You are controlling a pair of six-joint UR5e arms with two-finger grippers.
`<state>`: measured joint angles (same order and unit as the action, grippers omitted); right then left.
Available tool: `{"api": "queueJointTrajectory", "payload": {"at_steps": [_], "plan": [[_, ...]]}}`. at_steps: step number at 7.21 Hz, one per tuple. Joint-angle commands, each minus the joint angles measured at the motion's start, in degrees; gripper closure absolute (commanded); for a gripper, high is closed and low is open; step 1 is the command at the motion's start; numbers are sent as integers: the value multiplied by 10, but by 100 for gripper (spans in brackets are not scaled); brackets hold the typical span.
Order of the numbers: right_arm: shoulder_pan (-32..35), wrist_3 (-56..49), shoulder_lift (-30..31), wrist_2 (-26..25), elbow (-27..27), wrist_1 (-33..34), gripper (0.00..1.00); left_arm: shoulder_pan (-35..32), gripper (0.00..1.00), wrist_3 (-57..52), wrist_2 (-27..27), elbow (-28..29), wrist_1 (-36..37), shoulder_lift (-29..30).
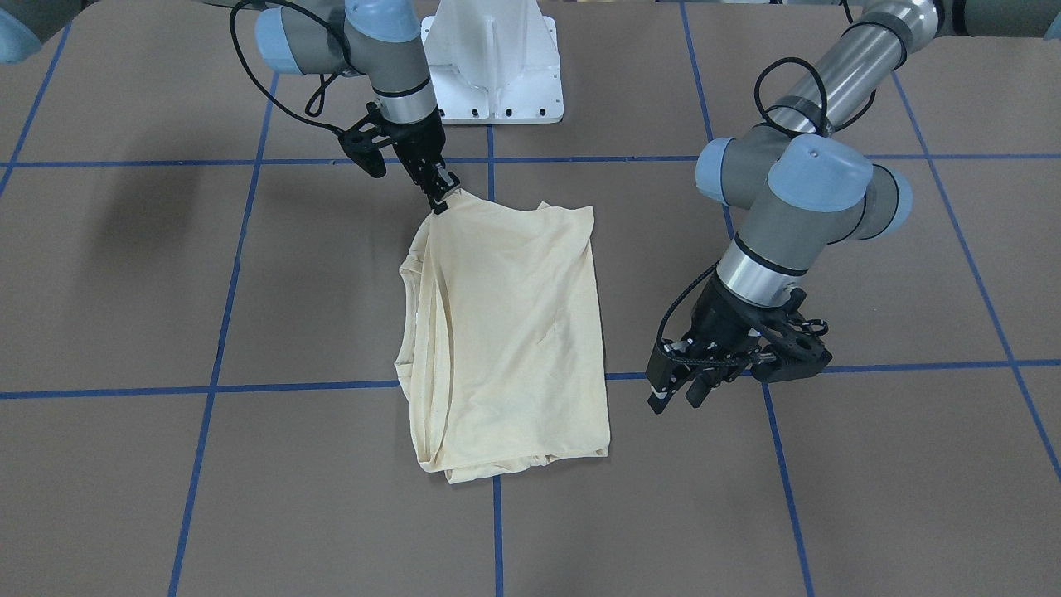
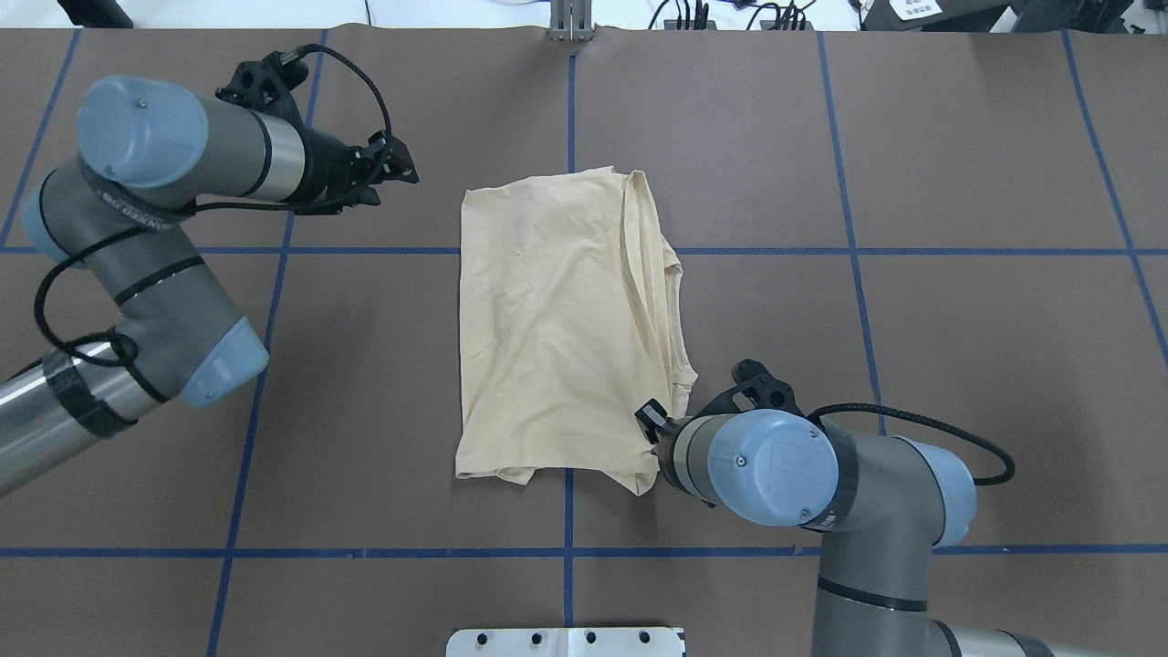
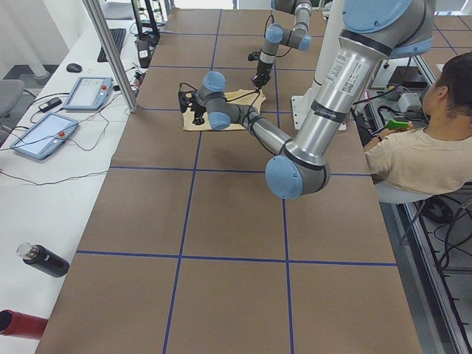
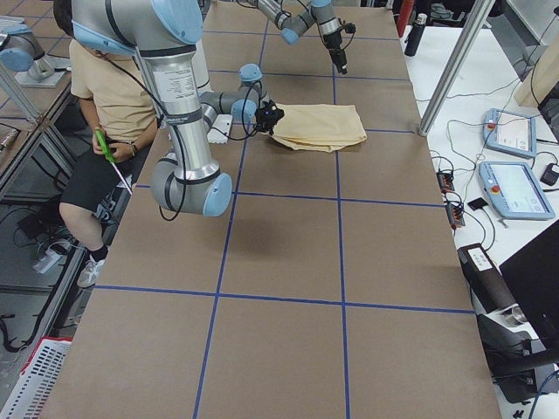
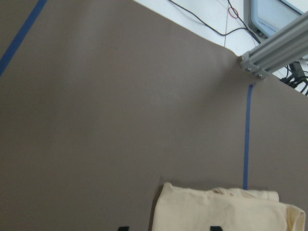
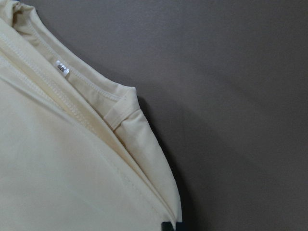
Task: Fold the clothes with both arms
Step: 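Lower the left gripper to the other near corner and grasp it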
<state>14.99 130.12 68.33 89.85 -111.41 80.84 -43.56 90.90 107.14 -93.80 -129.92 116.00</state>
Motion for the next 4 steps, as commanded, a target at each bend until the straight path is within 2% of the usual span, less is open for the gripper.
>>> {"api": "queueJointTrajectory", "payload": {"at_steps": [1, 2, 4], "plan": [[-15, 1, 33, 0, -30, 0, 100, 98, 36, 128, -37, -88, 0, -49], [-17, 1, 41, 0, -35, 0, 100, 147, 36, 165, -73, -105, 0, -67], [-19, 1, 55, 1, -54, 0, 100, 187, 36, 263, -87, -125, -2, -98]]}}
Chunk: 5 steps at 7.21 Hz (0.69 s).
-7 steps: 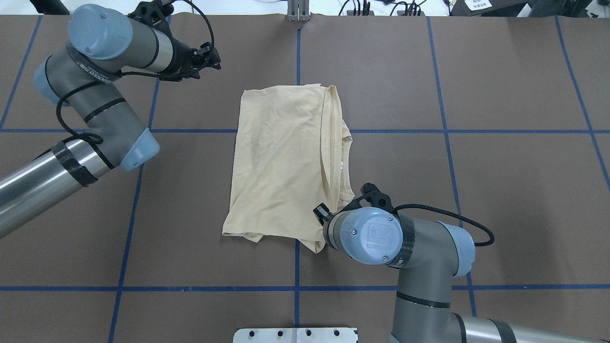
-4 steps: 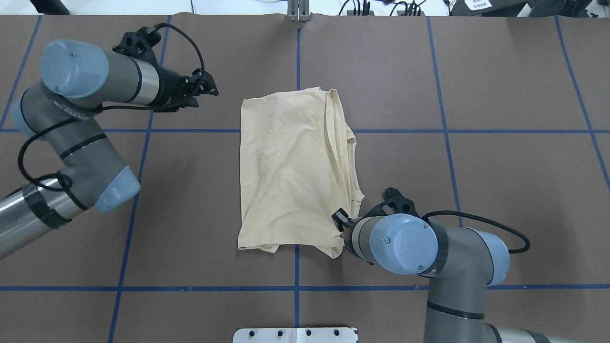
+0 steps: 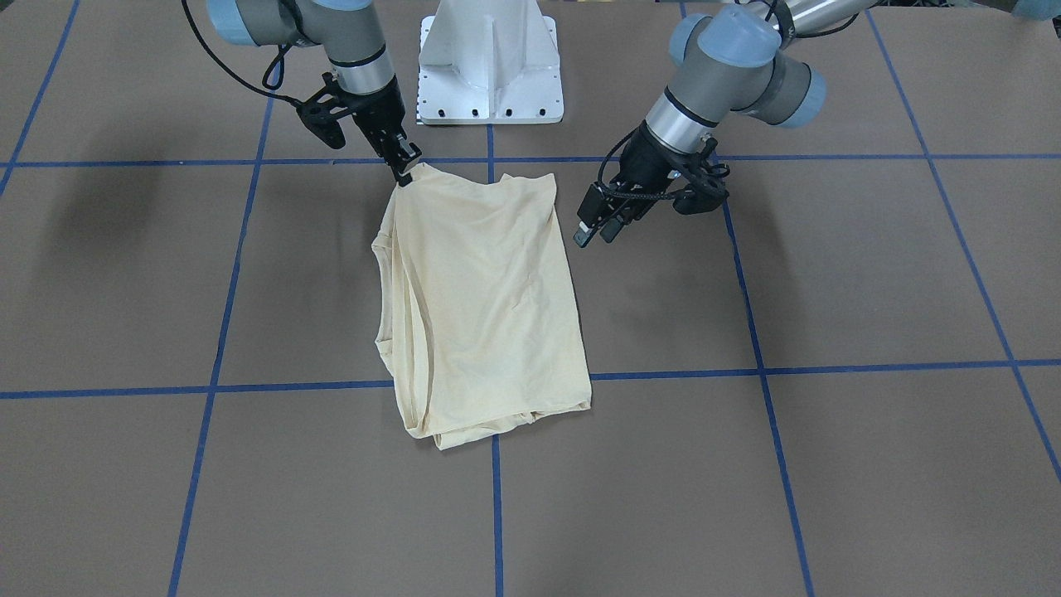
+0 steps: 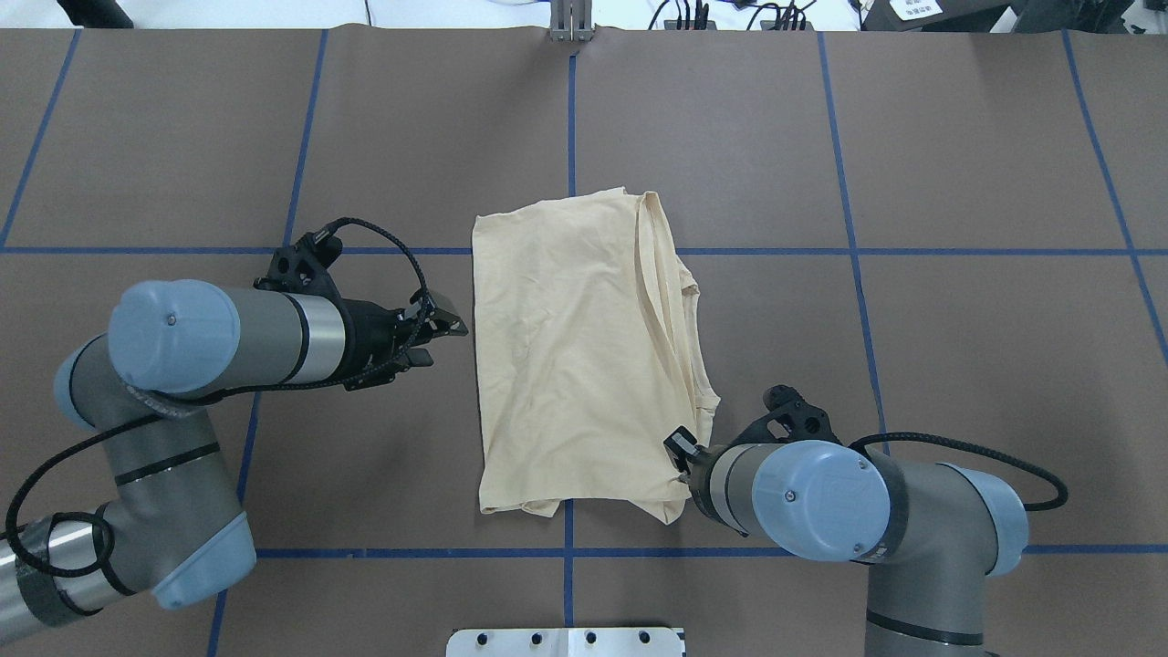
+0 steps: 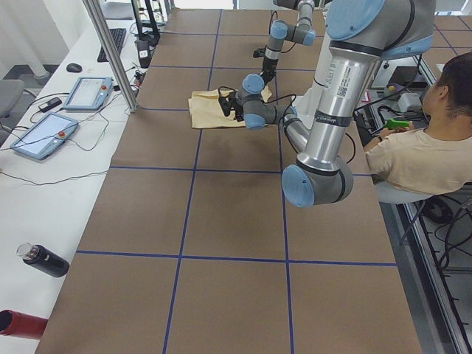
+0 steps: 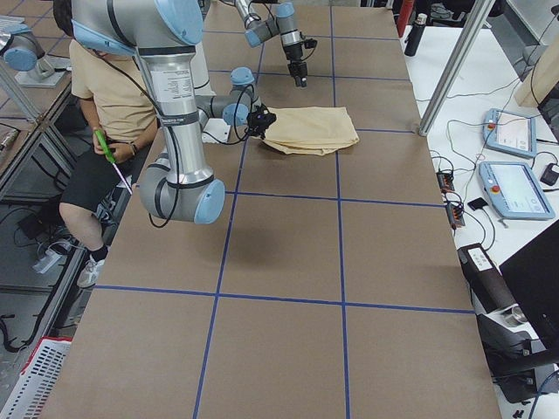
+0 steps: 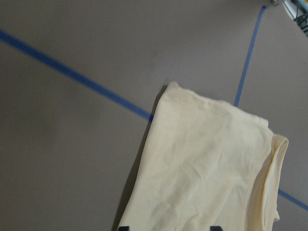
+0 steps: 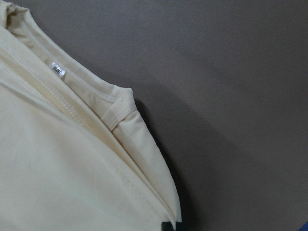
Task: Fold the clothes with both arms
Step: 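Lower the left gripper to the other near corner and grasp it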
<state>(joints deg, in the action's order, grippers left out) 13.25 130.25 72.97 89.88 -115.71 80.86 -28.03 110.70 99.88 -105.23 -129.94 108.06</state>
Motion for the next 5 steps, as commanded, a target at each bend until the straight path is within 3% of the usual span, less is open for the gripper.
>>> {"api": "queueJointTrajectory", "payload": {"at_steps": [1, 3, 5], "plan": [[-2, -1, 9, 0, -10, 0, 100, 54, 36, 106, -42, -12, -4, -19], [-2, 0, 13, 0, -10, 0, 100, 94, 37, 184, -101, -11, -5, -21], [-2, -1, 13, 0, -11, 0, 100, 118, 37, 209, -116, -9, -3, -18]]}}
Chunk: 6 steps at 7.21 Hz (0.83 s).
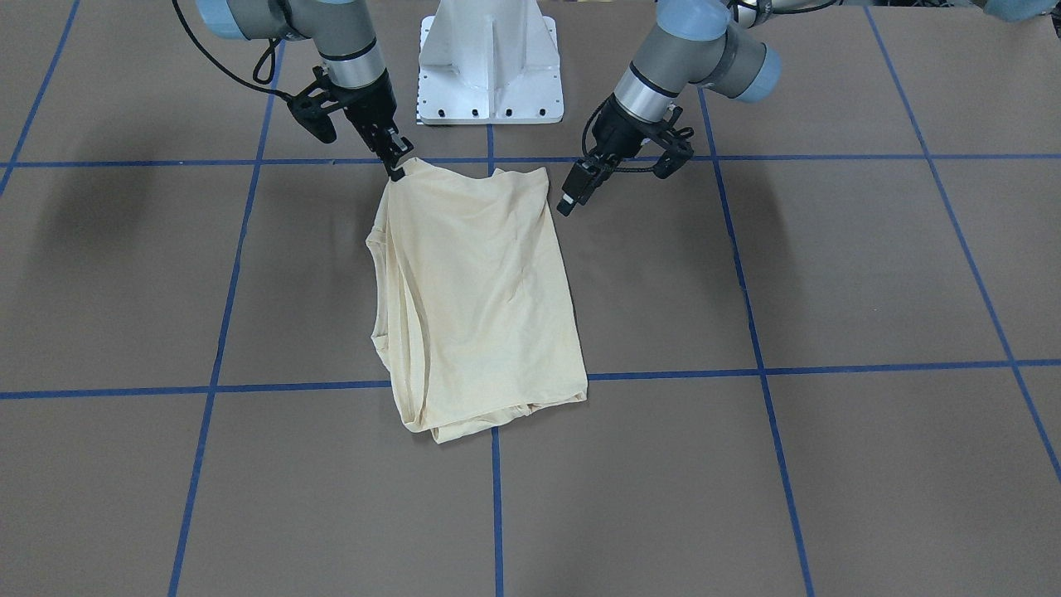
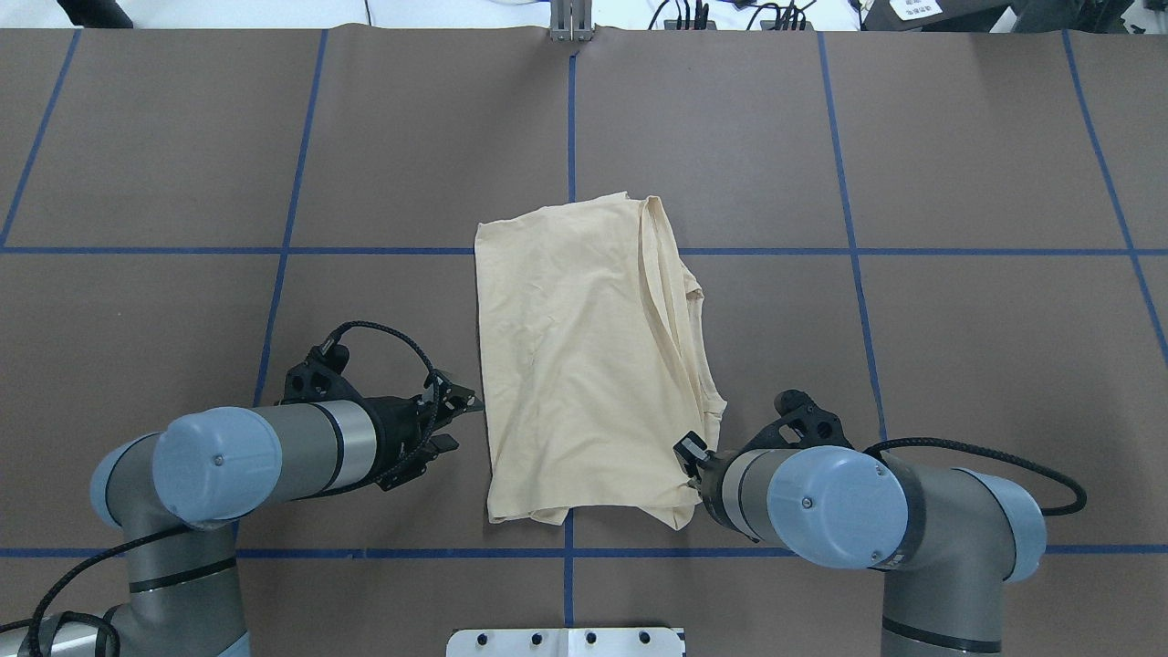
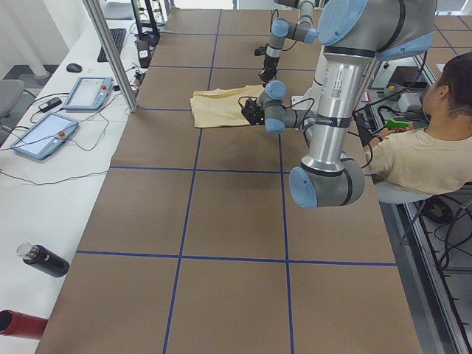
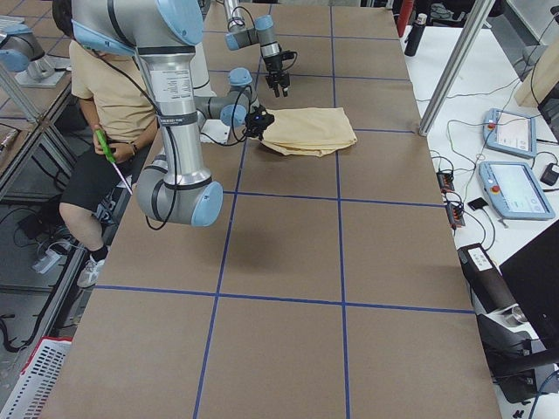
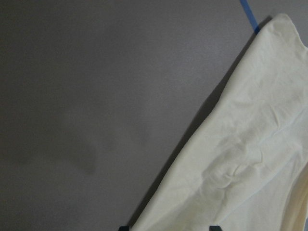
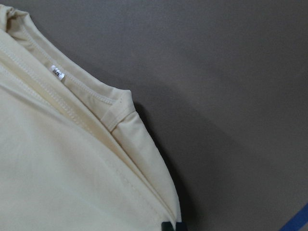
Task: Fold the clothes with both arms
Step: 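Lower the left gripper to the other near corner and grasp it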
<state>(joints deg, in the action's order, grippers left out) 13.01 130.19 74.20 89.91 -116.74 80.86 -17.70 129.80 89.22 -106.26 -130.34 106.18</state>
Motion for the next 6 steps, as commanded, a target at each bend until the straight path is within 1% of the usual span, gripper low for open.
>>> {"api": "queueJointTrajectory", "payload": {"at_steps": [1, 3, 6], "plan": [[0, 1, 0, 0, -1, 0, 100, 26, 37, 27, -7, 1, 1, 3], [0, 0, -1, 0, -1, 0, 100, 57, 39, 31, -8, 5, 2, 0], [0, 1, 0, 0, -4, 0, 100, 77, 41, 34, -8, 6, 3, 1]]}}
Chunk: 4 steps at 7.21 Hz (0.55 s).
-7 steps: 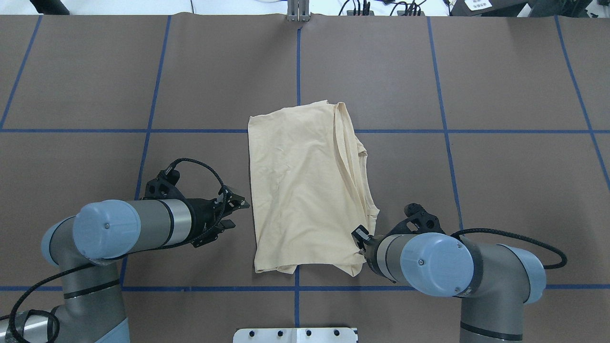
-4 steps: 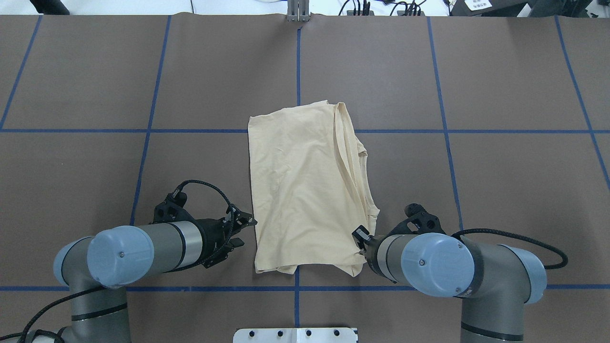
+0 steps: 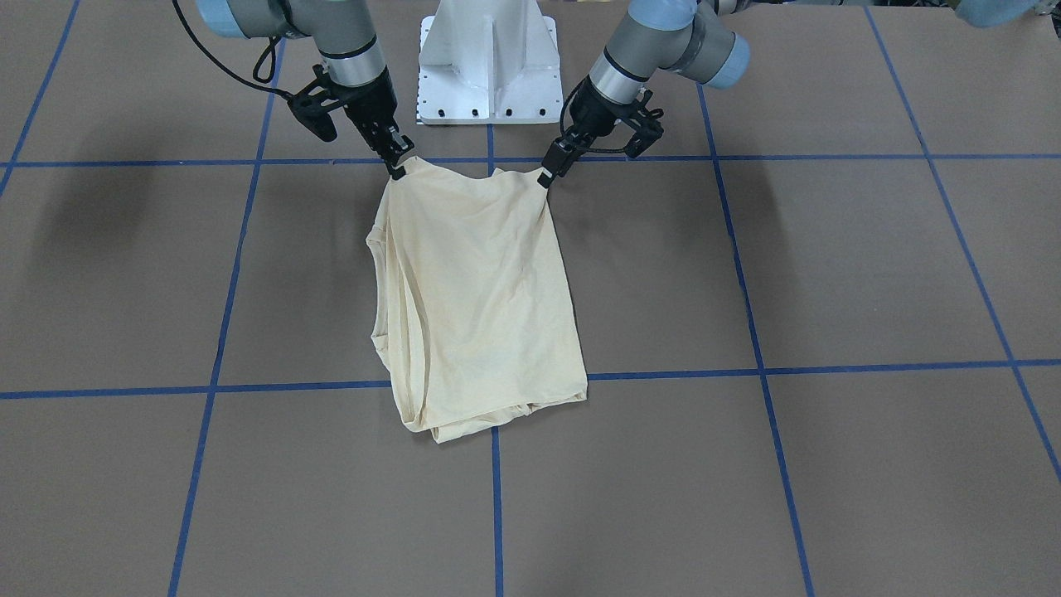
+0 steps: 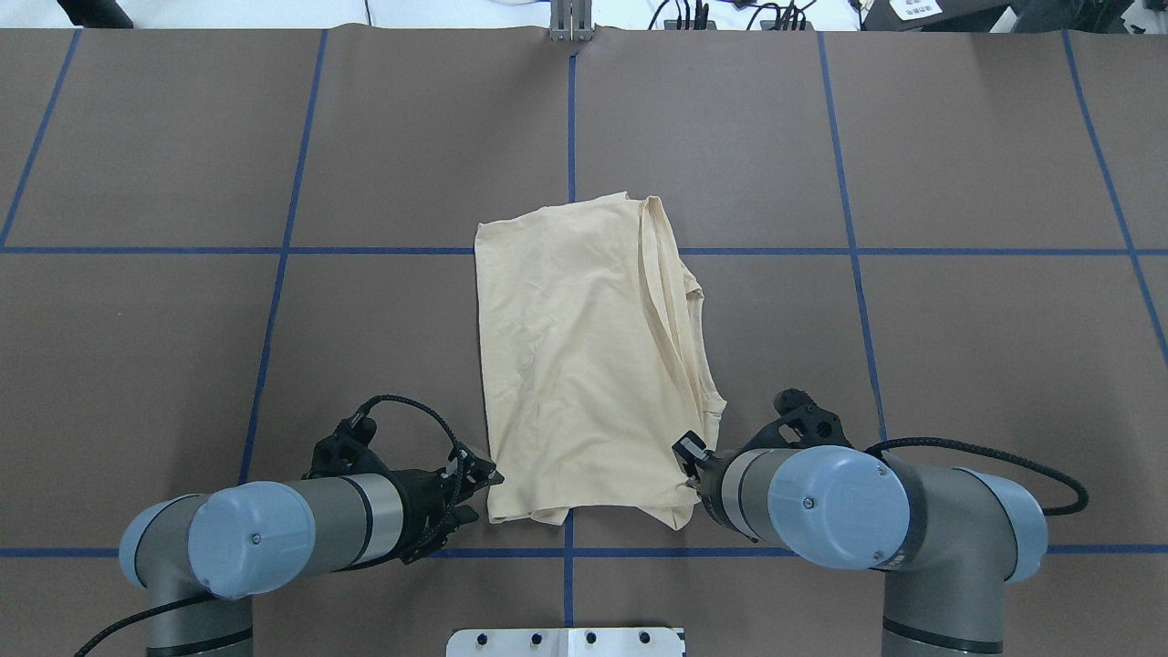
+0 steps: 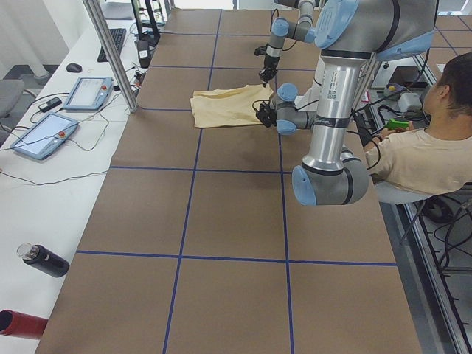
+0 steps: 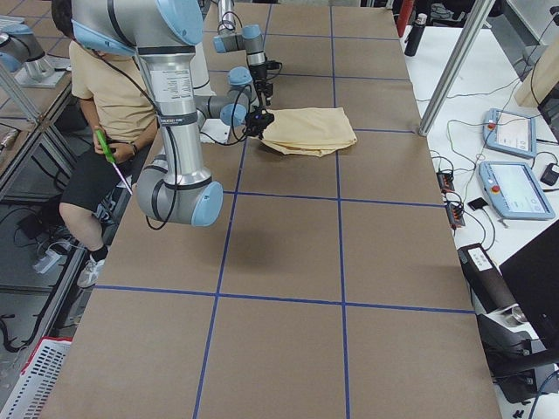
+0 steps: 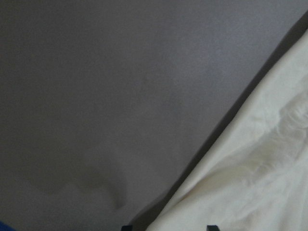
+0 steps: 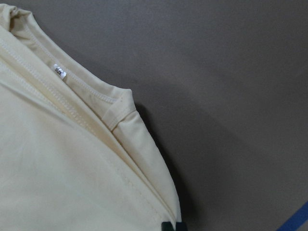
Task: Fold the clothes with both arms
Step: 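Lower the left gripper to the other near corner and grasp it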
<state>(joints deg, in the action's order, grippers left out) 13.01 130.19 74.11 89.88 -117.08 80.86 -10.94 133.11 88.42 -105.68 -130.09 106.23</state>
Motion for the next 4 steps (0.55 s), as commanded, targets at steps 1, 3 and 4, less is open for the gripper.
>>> {"api": "queueJointTrajectory", "payload": {"at_steps": [1, 3, 4], "plan": [[0, 1, 1, -1, -1, 0, 100, 12, 43, 0, 0, 0, 0, 2], [0, 0, 1, -1, -1, 0, 100, 13, 58, 2, -1, 0, 0, 2], [0, 1, 1, -1, -1, 0, 100, 13, 65, 7, -1, 0, 0, 2]]}}
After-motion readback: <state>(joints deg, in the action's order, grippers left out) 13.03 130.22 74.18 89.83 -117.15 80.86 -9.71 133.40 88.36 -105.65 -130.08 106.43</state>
